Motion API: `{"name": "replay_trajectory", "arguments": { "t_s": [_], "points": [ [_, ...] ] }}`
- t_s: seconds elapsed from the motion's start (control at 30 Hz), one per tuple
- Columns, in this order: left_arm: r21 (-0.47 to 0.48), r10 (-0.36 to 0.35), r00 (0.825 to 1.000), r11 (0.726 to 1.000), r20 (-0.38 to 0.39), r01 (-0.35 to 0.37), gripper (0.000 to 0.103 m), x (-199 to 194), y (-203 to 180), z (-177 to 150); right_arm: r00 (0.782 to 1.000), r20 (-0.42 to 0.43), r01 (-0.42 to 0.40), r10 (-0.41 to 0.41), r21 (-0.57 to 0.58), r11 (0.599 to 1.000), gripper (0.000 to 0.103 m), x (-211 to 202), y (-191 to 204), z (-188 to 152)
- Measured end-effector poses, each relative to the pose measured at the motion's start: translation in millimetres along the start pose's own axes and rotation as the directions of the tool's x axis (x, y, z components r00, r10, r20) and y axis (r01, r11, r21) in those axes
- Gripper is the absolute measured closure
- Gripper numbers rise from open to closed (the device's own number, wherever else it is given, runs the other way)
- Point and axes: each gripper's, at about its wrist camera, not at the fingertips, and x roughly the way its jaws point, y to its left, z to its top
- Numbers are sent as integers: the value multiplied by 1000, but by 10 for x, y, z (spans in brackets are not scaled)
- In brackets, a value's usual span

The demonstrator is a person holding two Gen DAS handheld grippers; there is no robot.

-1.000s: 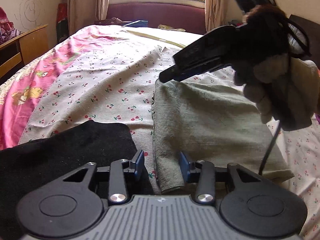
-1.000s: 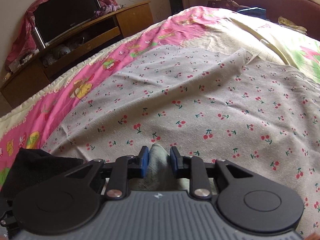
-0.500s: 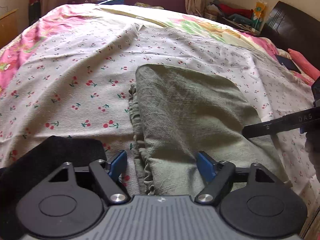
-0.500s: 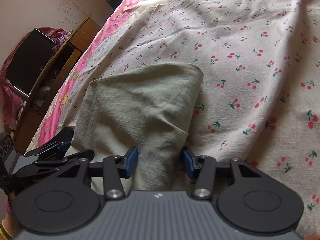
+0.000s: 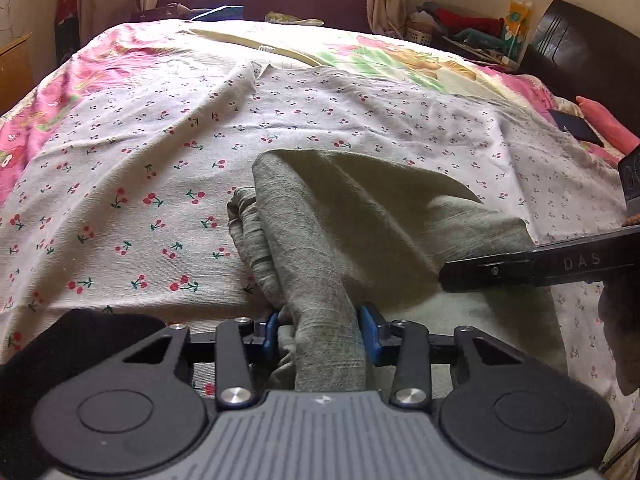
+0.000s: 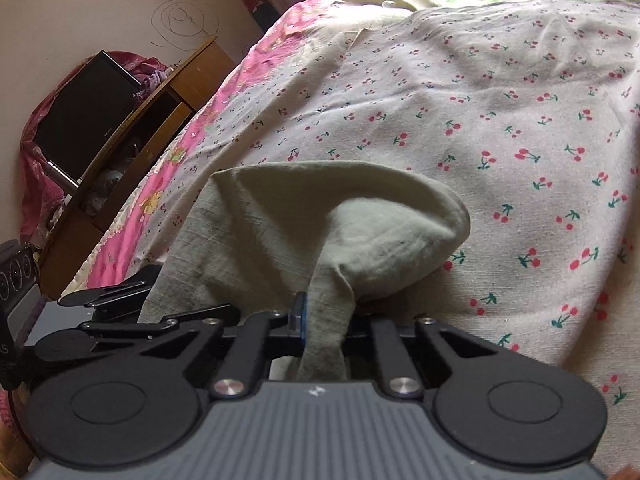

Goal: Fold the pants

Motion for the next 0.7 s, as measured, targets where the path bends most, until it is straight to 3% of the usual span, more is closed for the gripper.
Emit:
{"name": "replay_trajectory", "arguments": {
  "t_s": [0.07, 0.43, 0.7],
  "points": [
    [-11, -22, 1000, 1000, 5, 22, 63, -62, -80, 24, 1000, 2, 17, -17, -44, 999, 93, -129, 66, -23],
    [34, -120, 993, 992, -13, 120, 71, -229, -796, 3, 992, 77, 106, -97, -118, 987, 94, -981, 114, -125],
    [59, -255, 967, 965, -23, 256, 71, -197, -1302, 15, 979, 97, 186, -180, -65, 980, 94, -1671, -83, -297]
  ]
}}
